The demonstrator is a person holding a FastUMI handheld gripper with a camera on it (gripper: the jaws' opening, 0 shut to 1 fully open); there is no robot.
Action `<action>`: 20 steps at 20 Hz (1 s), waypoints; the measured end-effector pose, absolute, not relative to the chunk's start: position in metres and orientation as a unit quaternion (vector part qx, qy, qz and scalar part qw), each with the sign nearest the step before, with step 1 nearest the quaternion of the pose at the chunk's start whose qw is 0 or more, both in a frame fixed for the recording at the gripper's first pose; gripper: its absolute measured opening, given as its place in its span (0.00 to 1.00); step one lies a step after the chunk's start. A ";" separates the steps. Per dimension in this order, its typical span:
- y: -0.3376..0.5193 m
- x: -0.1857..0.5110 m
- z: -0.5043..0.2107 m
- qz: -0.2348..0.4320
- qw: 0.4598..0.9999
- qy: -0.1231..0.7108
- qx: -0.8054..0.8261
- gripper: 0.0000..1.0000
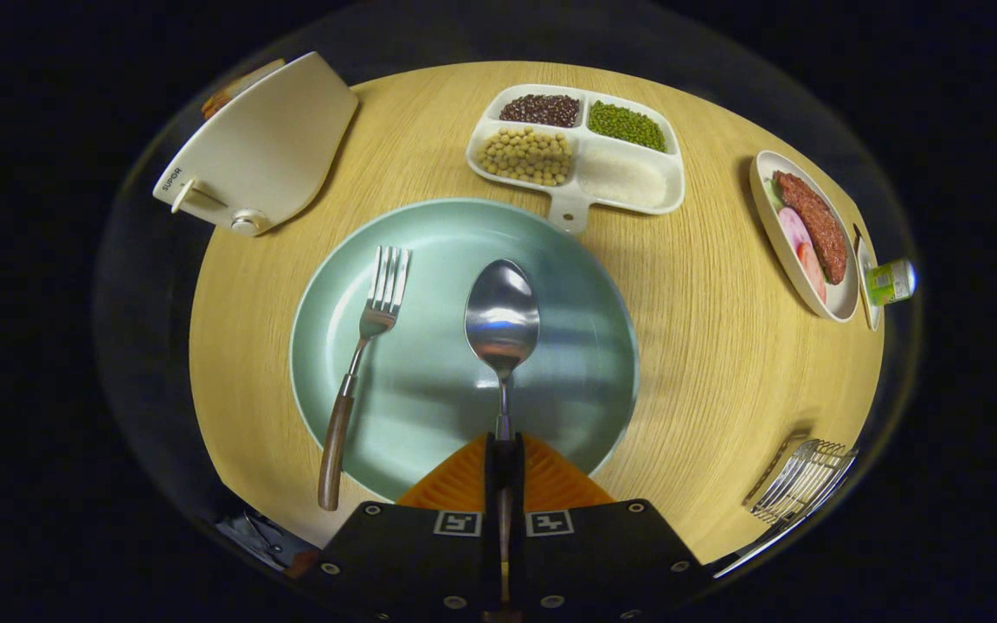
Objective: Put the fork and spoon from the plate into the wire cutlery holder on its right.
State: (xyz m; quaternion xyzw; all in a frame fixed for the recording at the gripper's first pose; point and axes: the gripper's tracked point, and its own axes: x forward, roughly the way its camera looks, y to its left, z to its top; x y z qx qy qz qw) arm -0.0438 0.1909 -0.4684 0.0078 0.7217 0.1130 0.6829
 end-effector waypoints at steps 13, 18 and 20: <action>0.061 -0.052 -0.371 0.033 0.759 0.648 0.056 0.04; -0.017 -0.088 -0.358 -0.021 0.759 0.648 0.063 0.04; -0.043 -0.107 -0.360 -0.036 0.752 0.655 0.066 0.04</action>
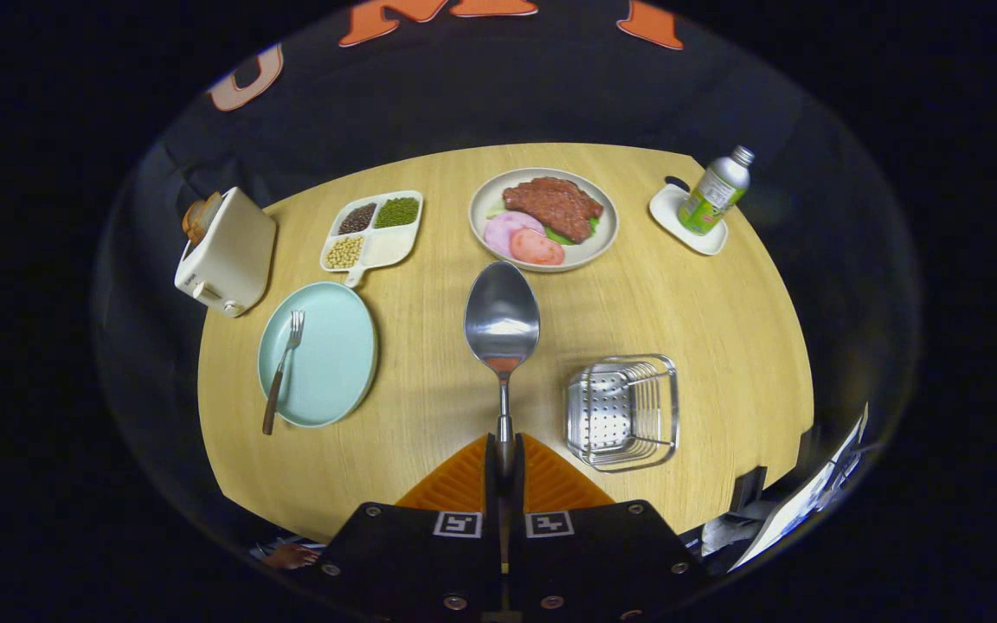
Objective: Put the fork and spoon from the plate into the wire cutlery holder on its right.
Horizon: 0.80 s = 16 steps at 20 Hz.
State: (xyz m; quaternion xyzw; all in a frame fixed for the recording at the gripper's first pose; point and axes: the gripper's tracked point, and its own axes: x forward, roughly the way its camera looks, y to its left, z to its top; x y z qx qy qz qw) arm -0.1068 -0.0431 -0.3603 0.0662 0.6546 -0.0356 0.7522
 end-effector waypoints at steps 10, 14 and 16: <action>-0.112 -0.156 -0.377 -0.041 0.734 0.674 0.075 0.04; -0.126 -0.151 -0.380 -0.022 0.743 0.666 0.064 0.07; -0.131 -0.144 -0.381 -0.017 0.750 0.657 0.075 0.08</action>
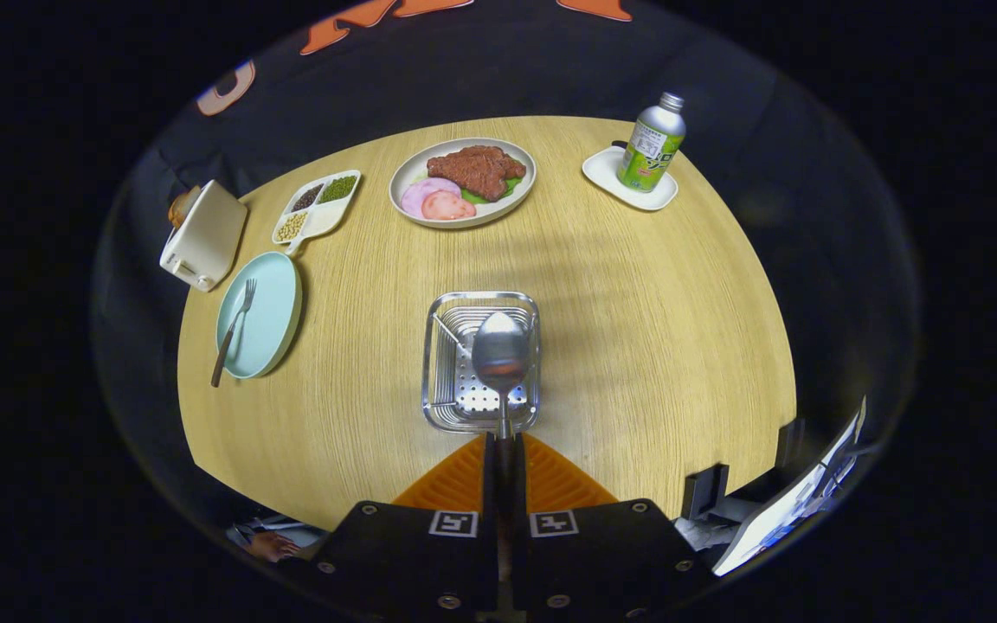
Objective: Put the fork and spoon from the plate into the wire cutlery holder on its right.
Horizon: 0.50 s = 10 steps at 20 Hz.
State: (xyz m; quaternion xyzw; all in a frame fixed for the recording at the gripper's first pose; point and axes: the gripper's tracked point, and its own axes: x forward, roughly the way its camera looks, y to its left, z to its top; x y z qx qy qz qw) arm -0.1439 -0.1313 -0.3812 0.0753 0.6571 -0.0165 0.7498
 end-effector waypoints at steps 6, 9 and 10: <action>-0.114 -0.091 -0.363 0.077 0.813 0.563 0.126 0.19; -0.102 -0.062 -0.341 0.096 0.854 0.495 0.128 0.36; -0.093 -0.059 -0.334 0.107 0.859 0.484 0.127 0.41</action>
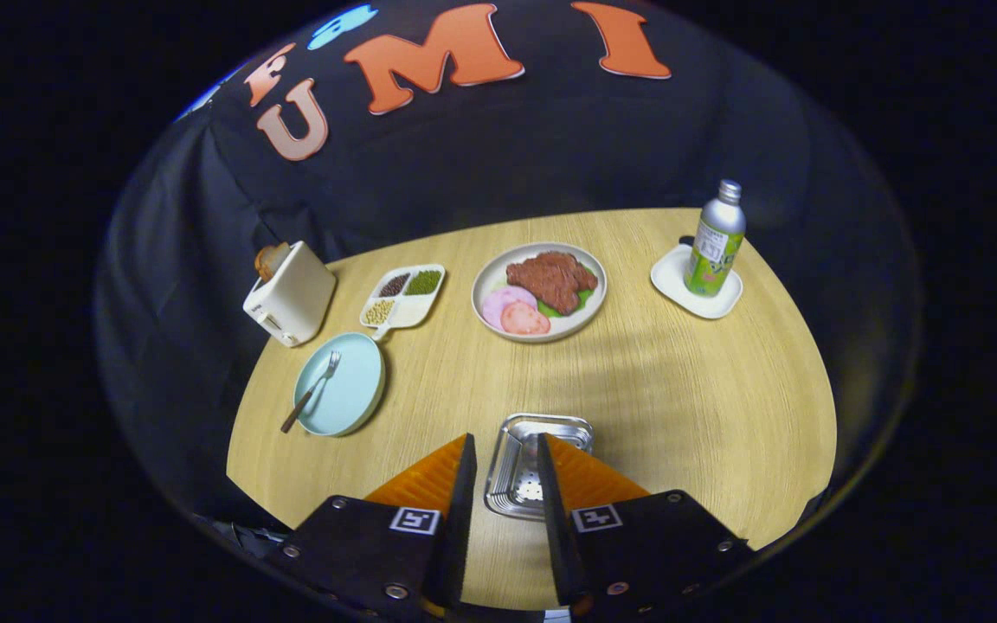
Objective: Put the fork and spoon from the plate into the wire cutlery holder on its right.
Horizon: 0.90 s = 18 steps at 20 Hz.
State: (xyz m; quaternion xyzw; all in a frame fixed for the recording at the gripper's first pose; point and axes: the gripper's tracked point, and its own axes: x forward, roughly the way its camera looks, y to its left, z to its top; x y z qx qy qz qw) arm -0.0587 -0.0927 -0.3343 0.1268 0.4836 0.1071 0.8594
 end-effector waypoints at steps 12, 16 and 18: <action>0.007 0.045 -0.193 0.021 0.977 0.198 0.074 0.87; 0.064 0.060 -0.184 0.027 0.981 0.180 0.070 0.87; 0.097 0.065 -0.189 0.040 0.977 0.190 0.082 0.87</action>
